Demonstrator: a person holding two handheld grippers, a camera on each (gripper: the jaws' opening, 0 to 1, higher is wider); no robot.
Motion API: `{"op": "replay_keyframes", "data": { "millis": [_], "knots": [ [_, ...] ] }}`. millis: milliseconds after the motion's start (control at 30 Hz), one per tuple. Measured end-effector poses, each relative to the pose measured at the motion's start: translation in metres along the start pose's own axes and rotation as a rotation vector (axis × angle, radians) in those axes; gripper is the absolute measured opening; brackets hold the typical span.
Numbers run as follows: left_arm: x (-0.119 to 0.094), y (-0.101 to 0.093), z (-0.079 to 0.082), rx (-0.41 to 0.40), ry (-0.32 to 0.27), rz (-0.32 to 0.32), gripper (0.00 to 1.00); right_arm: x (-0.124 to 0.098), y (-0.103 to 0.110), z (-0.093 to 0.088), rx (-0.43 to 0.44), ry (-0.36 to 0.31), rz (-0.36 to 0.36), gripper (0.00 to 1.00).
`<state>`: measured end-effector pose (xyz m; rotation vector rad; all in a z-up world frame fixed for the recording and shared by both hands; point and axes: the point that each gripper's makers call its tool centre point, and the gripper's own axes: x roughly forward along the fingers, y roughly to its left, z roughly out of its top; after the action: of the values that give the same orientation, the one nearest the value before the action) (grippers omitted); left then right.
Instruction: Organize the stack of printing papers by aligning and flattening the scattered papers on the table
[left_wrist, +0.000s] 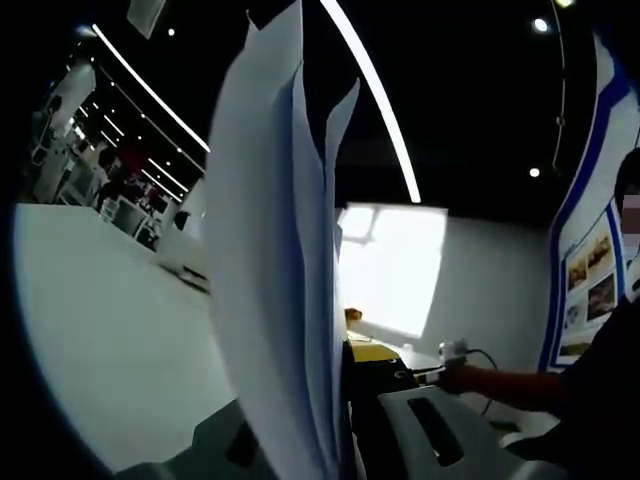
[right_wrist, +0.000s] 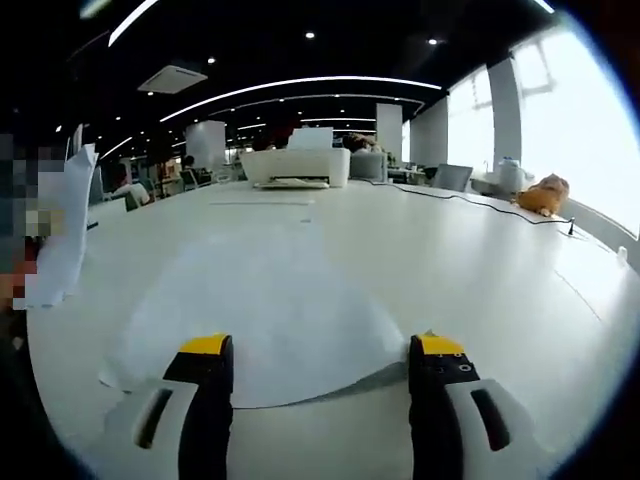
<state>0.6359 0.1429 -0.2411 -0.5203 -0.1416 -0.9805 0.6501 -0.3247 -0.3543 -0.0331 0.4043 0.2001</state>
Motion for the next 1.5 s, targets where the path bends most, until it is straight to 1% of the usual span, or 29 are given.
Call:
{"op": "replay_keyframes", "data": {
  "millis": [33,133,167,267,533,600,633,700,833,900,933,967,1000,1033,1100,1133,1200,1267,1333,1367,1433,1500],
  "knots": [
    [0.0,0.0,0.0,0.0,-0.001,0.0,0.06,0.0,0.001,0.0,-0.002,-0.003,0.006,0.65],
    [0.0,0.0,0.0,0.002,-0.001,0.0,0.06,0.002,0.011,0.0,-0.019,-0.012,0.054,0.5],
    [0.0,0.0,0.0,0.002,-0.002,-0.001,0.06,0.003,0.012,0.003,-0.037,-0.022,0.066,0.45],
    [-0.001,0.0,0.001,0.002,-0.004,-0.002,0.06,0.004,0.019,0.003,-0.039,-0.019,0.098,0.31],
    [-0.001,0.0,0.003,0.0,-0.011,-0.007,0.06,0.003,0.026,0.005,-0.055,-0.024,0.132,0.18],
    [-0.001,0.0,0.003,0.0,-0.013,-0.008,0.06,0.002,0.03,0.006,-0.071,-0.025,0.149,0.1],
    [-0.001,0.0,0.003,0.001,-0.013,-0.009,0.06,0.002,0.031,0.006,-0.084,-0.028,0.147,0.08],
    [-0.001,0.0,0.003,0.002,-0.014,-0.01,0.06,0.002,0.03,0.006,-0.113,-0.032,0.126,0.01],
    [-0.002,0.001,0.004,-0.002,-0.018,-0.008,0.06,0.0,0.032,0.007,-0.149,-0.032,0.128,0.0],
    [-0.002,0.002,0.005,-0.006,-0.021,-0.007,0.06,-0.004,0.037,0.009,-0.158,-0.039,0.153,0.0],
    [-0.002,0.002,0.005,-0.007,-0.022,-0.006,0.06,-0.008,0.039,0.019,-0.135,-0.098,0.154,0.0],
    [-0.002,0.002,0.005,-0.008,-0.024,-0.006,0.06,-0.012,0.041,0.025,-0.129,-0.129,0.161,0.0],
    [-0.002,0.002,0.006,-0.008,-0.024,-0.008,0.06,-0.016,0.046,0.031,-0.105,-0.166,0.169,0.0],
    [-0.002,0.002,0.006,-0.008,-0.025,-0.01,0.06,-0.021,0.052,0.036,-0.105,-0.191,0.183,0.0],
    [-0.002,0.002,0.006,-0.008,-0.027,-0.013,0.06,-0.026,0.067,0.041,-0.133,-0.2,0.195,0.0],
    [-0.002,0.002,0.006,-0.01,-0.028,-0.013,0.06,-0.028,0.077,0.048,-0.173,-0.22,0.208,0.0],
    [-0.002,0.003,0.006,-0.014,-0.029,-0.01,0.06,-0.037,0.099,0.067,-0.224,-0.282,0.237,0.0],
    [-0.002,0.003,0.006,-0.016,-0.029,-0.009,0.06,-0.046,0.117,0.086,-0.224,-0.338,0.264,0.0],
    [-0.002,0.003,0.007,-0.013,-0.029,-0.009,0.06,-0.055,0.133,0.104,-0.228,-0.375,0.282,0.0],
    [-0.002,0.004,0.006,-0.013,-0.029,-0.009,0.06,-0.057,0.136,0.108,-0.225,-0.382,0.287,0.0],
    [-0.002,0.003,0.006,-0.013,-0.028,-0.009,0.06,-0.065,0.147,0.123,-0.234,-0.418,0.294,0.0],
    [-0.002,0.003,0.006,-0.013,-0.026,-0.009,0.06,-0.073,0.157,0.136,-0.223,-0.452,0.313,0.0]
  ]
}}
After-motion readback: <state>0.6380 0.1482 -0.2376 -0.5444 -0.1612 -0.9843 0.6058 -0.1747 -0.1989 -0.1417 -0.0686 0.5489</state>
